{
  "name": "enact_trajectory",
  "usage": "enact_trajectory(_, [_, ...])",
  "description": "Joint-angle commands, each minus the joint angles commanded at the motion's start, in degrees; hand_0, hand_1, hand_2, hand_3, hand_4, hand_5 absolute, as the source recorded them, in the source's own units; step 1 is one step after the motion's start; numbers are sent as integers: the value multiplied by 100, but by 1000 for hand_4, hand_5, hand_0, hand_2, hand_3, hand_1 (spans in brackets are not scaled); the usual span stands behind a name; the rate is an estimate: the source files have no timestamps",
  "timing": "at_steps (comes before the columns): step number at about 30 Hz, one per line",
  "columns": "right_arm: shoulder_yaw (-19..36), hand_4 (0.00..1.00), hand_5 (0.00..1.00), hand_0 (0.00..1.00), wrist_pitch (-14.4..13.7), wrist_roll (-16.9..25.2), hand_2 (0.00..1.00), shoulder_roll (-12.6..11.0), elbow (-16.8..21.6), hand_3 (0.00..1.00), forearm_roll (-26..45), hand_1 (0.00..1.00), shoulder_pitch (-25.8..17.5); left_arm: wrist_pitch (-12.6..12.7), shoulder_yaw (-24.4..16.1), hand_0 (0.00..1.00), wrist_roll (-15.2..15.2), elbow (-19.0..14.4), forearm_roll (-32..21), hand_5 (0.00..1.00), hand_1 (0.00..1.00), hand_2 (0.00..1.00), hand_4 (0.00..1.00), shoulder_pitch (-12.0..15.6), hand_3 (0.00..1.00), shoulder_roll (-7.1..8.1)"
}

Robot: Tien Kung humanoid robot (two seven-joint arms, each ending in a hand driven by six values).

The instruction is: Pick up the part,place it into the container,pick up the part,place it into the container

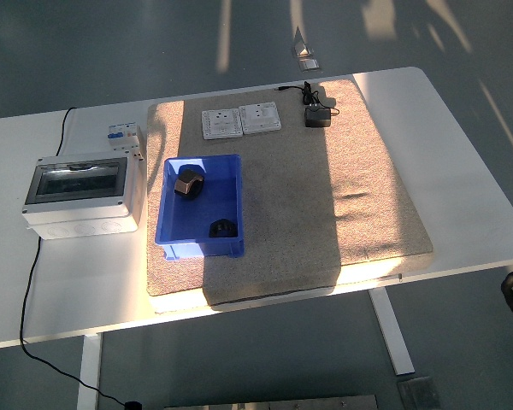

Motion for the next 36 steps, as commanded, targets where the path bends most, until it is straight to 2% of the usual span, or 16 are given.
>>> enact_trajectory(5, [-169,737,407,611,36,0,403,41,-42,411,131,319,65,-53,172,676,-9,0,-21,812,661,679,796,1,741,-13])
enact_trajectory(13, [-637,747,419,607,281,0,398,58,-103,401,88,316,166,-111,151,675,12,0,97,794,662,684,795,22,736,-3])
enact_trajectory(14, [-660,940,699,615,288,0,382,59,-102,382,84,318,169,-114,148,676,12,0,102,789,662,691,791,27,731,-4])
enact_trajectory(19, [-920,940,699,615,318,0,382,82,-131,382,106,318,158,-158,23,676,110,0,245,789,662,691,791,101,731,-51])
enact_trajectory(20, [-956,987,760,622,293,0,383,83,-132,382,91,322,154,-189,-5,676,170,0,289,776,662,686,789,108,729,-53])
enact_trajectory(25, [-1027,987,760,622,41,0,383,91,-118,382,-78,322,155,-537,-77,676,724,0,330,776,662,686,789,84,729,-9])
enact_trajectory(26, [-1032,936,506,631,2,0,387,93,-114,384,-113,322,158,-593,-77,688,830,0,316,764,675,695,779,80,742,1])
enact_trajectory(31, [-1053,936,506,631,-119,0,387,116,-117,384,-221,322,167,-755,-95,688,1219,0,304,764,675,695,779,63,742,32])
enact_trajectory(32, [-1054,896,365,635,-130,0,398,120,-121,391,-234,328,166,-766,-99,718,1252,0,308,777,717,754,785,62,809,32])
enact_trajectory(36, [-1053,896,365,635,-156,0,398,132,-139,391,-272,328,166,-786,-101,718,1314,0,301,777,717,754,785,72,809,29])
